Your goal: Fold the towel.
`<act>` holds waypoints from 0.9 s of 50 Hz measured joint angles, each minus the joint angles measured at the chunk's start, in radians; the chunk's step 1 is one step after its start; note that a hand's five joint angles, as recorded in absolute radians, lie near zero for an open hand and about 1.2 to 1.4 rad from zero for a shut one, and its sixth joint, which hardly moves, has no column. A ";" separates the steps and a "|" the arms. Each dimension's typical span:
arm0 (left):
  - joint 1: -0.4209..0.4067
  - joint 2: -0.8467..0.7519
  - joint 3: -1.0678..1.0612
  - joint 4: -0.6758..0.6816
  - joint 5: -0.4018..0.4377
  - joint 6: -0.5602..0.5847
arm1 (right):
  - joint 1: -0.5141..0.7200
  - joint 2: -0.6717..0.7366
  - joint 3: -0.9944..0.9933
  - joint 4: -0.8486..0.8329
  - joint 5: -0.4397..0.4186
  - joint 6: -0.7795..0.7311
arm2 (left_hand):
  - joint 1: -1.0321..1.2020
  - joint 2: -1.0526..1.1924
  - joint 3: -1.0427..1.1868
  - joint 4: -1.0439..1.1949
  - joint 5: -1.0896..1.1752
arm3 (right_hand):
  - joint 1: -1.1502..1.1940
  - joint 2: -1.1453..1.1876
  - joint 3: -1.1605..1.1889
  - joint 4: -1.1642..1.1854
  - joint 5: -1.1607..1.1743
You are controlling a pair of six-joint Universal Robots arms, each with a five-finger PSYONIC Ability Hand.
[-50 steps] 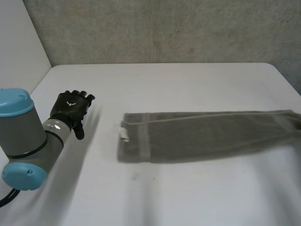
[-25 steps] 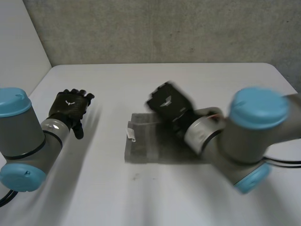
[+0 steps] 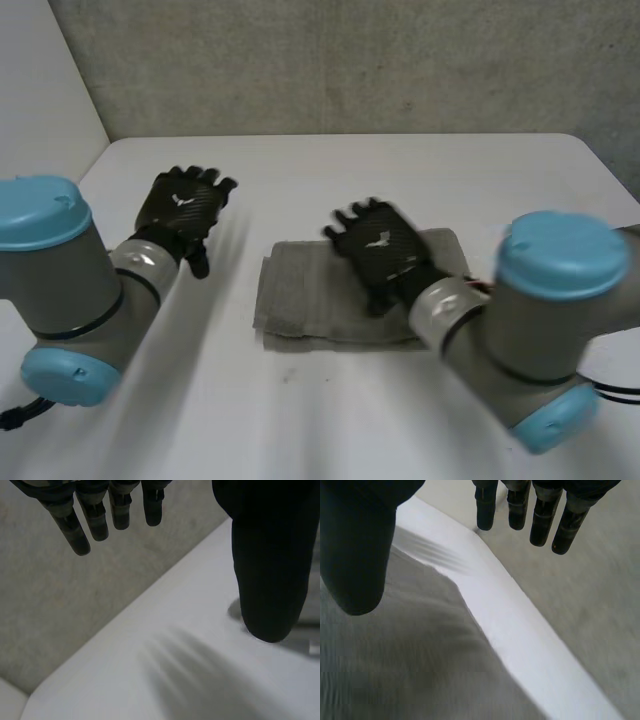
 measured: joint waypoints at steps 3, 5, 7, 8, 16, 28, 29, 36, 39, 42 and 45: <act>-0.034 -0.003 0.025 0.000 -0.001 -0.013 | -0.090 -0.031 0.047 0.037 -0.007 0.072 | 0.000 0.000 0.000 0.000 0.000 | 0.000 0.000 0.000 0.000 0.000; -0.066 -0.014 0.049 0.000 -0.001 -0.033 | -0.170 -0.042 0.086 0.074 -0.020 0.107 | 0.000 0.000 0.000 0.000 0.000 | 0.000 0.000 0.000 0.000 0.000; -0.066 -0.014 0.049 0.000 -0.001 -0.033 | -0.170 -0.042 0.086 0.074 -0.020 0.107 | 0.000 0.000 0.000 0.000 0.000 | 0.000 0.000 0.000 0.000 0.000; -0.066 -0.014 0.049 0.000 -0.001 -0.033 | -0.170 -0.042 0.086 0.074 -0.020 0.107 | 0.000 0.000 0.000 0.000 0.000 | 0.000 0.000 0.000 0.000 0.000; -0.150 -0.074 0.109 -0.003 -0.009 -0.081 | -0.413 -0.023 0.207 0.128 -0.108 0.095 | 0.000 0.000 0.000 0.000 0.000 | 0.415 0.474 0.473 0.457 0.439; -0.138 -0.056 0.054 -0.010 -0.015 -0.081 | -0.408 -0.033 0.144 0.038 -0.105 0.029 | 0.000 0.000 0.000 0.000 0.000 | 0.685 0.933 0.968 0.958 0.906; -0.133 -0.049 0.043 -0.010 -0.015 -0.081 | -0.382 -0.041 0.121 0.037 -0.099 0.030 | 0.000 0.000 0.000 0.000 0.000 | 0.685 0.933 0.968 0.958 0.908; -0.090 -0.005 -0.019 -0.010 -0.017 -0.080 | -0.141 -0.031 -0.050 0.064 -0.063 0.036 | 0.000 0.000 0.000 0.000 0.000 | 0.685 0.933 0.972 0.959 0.919; -0.065 0.016 -0.045 -0.010 -0.023 -0.080 | -0.005 0.018 -0.123 0.094 -0.063 0.025 | 0.000 0.000 0.000 0.000 0.000 | 0.686 0.933 0.972 0.959 0.920; -0.034 0.043 -0.071 -0.010 -0.044 -0.082 | 0.120 0.085 -0.175 0.114 -0.070 -0.003 | 0.000 0.000 0.000 0.000 0.000 | 0.700 0.933 0.972 0.961 0.920; -0.016 0.058 -0.085 -0.010 -0.057 -0.083 | 0.186 0.136 -0.197 0.120 -0.071 -0.034 | 0.000 0.000 0.000 0.000 0.000 | 0.700 0.933 0.972 0.962 0.921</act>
